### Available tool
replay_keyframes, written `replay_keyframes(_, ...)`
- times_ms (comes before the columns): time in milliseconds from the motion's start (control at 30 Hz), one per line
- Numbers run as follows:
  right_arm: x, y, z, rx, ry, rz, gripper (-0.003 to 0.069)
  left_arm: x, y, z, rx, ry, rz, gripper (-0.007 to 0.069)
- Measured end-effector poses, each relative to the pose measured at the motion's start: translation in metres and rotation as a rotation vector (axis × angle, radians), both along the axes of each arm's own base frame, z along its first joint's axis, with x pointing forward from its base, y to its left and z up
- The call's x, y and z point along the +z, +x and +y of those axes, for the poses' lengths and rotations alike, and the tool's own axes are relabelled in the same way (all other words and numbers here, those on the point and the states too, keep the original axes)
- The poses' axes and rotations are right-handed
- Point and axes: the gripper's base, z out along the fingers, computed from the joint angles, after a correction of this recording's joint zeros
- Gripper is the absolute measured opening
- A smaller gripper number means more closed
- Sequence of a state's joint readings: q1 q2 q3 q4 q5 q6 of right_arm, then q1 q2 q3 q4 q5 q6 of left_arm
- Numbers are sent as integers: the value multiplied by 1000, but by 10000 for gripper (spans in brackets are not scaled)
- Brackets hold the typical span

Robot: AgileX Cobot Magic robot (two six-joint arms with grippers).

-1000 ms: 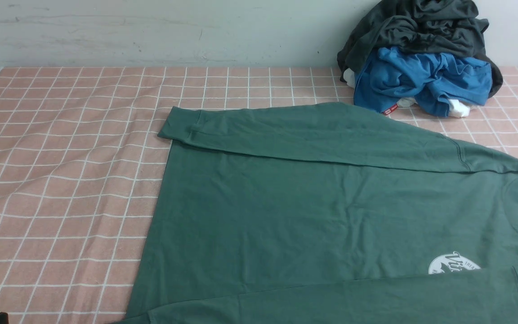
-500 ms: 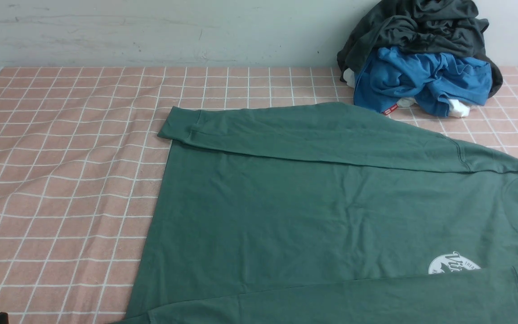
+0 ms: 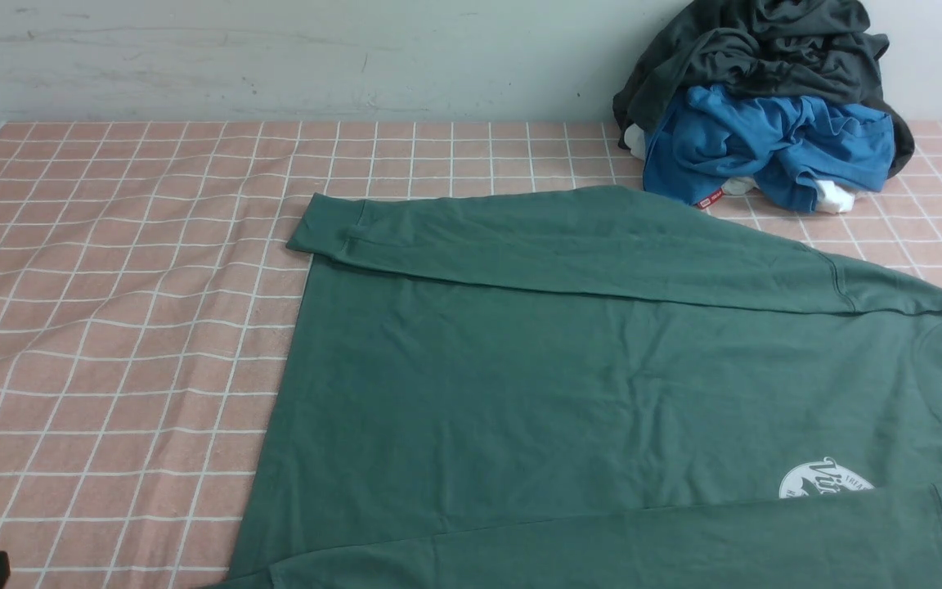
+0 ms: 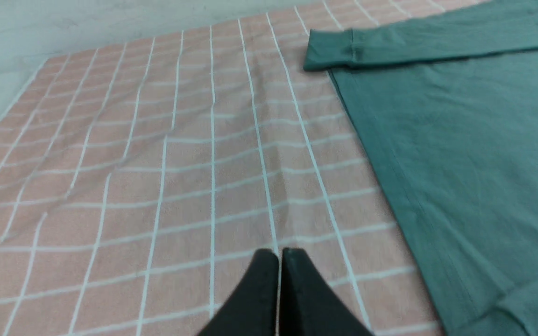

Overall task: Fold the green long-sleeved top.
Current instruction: Use the left arm to clamp the cuff closest to it

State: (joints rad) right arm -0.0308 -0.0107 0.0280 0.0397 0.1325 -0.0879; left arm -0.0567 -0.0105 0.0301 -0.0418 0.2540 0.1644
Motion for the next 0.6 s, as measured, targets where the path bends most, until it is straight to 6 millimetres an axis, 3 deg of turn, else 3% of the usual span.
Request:
replay_keyframes(233, 53, -19, 0, 49, 151, -635, -14, 45, -3, 2, 19, -72, -493, -3)
replay_keyframes(333, 64, -29, 0, 89, 206, -799, -14, 61, -10, 3, 22, -94, -689, -3)
replay_keyframes(500, 68, -31, 0, 108, 239, -814, -14, 88, -30, 6, -32, -287, -1019, -3)
replay_keyframes(567, 71, -30, 0, 105, 238, -783, -14, 94, -31, 6, -45, -318, -1024, -3)
replay_keyframes(600, 86, -30, 1, 101, 216, -731, -13, 113, -30, 4, -68, -350, -954, -3)
